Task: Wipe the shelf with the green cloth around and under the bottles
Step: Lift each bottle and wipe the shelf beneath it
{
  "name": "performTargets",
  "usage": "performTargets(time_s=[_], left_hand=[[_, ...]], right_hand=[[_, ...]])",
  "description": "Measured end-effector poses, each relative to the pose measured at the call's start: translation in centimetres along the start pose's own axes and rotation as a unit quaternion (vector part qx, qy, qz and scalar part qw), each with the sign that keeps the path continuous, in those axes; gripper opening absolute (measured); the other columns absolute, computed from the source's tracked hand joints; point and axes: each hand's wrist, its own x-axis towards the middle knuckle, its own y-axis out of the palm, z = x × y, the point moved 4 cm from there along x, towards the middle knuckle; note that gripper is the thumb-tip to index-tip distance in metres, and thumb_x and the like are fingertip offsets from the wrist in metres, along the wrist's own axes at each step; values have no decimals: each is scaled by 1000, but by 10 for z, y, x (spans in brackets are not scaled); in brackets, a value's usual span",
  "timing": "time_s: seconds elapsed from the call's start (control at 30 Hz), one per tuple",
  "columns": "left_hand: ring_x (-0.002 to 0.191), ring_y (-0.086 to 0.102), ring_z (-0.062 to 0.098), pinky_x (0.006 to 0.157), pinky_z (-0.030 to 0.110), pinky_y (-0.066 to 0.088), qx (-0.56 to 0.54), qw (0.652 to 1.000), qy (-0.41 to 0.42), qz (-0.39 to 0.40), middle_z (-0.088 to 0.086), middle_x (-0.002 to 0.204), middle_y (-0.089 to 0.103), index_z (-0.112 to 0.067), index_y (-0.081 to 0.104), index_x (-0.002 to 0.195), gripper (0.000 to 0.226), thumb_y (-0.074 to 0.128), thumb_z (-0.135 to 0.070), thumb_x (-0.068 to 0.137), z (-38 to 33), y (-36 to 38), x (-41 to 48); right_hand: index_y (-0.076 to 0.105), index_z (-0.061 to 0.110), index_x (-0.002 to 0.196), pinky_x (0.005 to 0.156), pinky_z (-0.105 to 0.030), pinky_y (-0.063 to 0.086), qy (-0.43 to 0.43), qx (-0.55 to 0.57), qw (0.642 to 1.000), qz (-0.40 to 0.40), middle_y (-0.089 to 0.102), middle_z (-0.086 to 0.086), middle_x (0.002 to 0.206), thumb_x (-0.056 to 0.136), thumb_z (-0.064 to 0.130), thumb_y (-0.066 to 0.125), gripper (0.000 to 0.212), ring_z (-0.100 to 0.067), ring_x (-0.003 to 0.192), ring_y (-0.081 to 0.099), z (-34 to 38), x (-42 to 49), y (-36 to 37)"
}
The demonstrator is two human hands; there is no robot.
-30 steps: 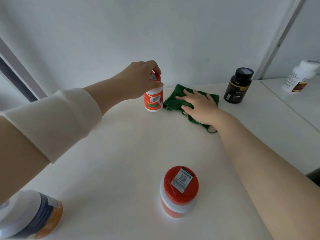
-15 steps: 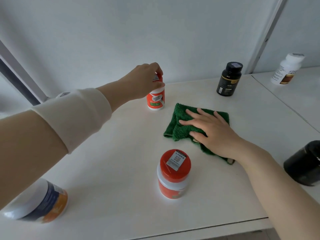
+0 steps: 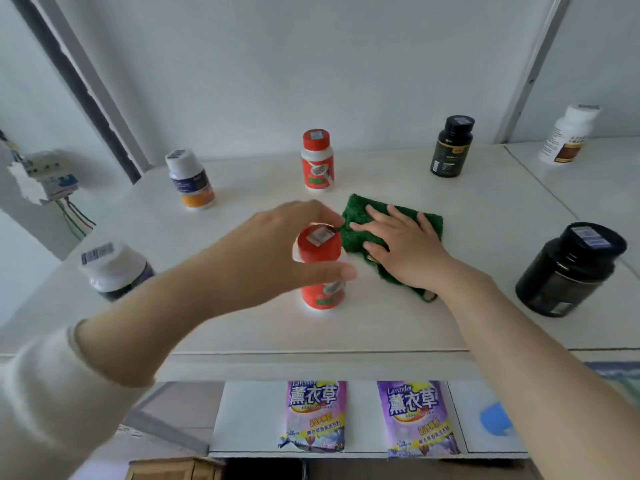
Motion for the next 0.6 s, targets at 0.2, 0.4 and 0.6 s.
performTargets(time_s=[0.2,0.4,0.6], left_hand=[[92,59,8,75,10,44,-48,986,-61,-146,-12,107,57,-37,49,106,29,62,-26,82,9,4,-21],[96,63,18,86,29,48,-80,958,-79,-264,-9,112,60,-36,54,110,30,62,-24,83,-1,-50,-58],[97,64,17,91,37,49,-103,961,-87,-242,-8,112,60,-37,54,109,29,62,-28,83,-1,-52,-71]], right_hand=[[32,42,137,118,-45,-2,-50,2,999,-16,11,12,156,97,36,33,41,-14,145,2,15,-42,9],[59,35,117,108,-39,28,-136,65,984,-99,53,11,135,87,29,58,31,-10,133,40,50,-119,18],[59,34,94,65,-6,40,-79,226,968,-76,62,19,78,89,26,54,10,2,72,57,57,-149,-12]])
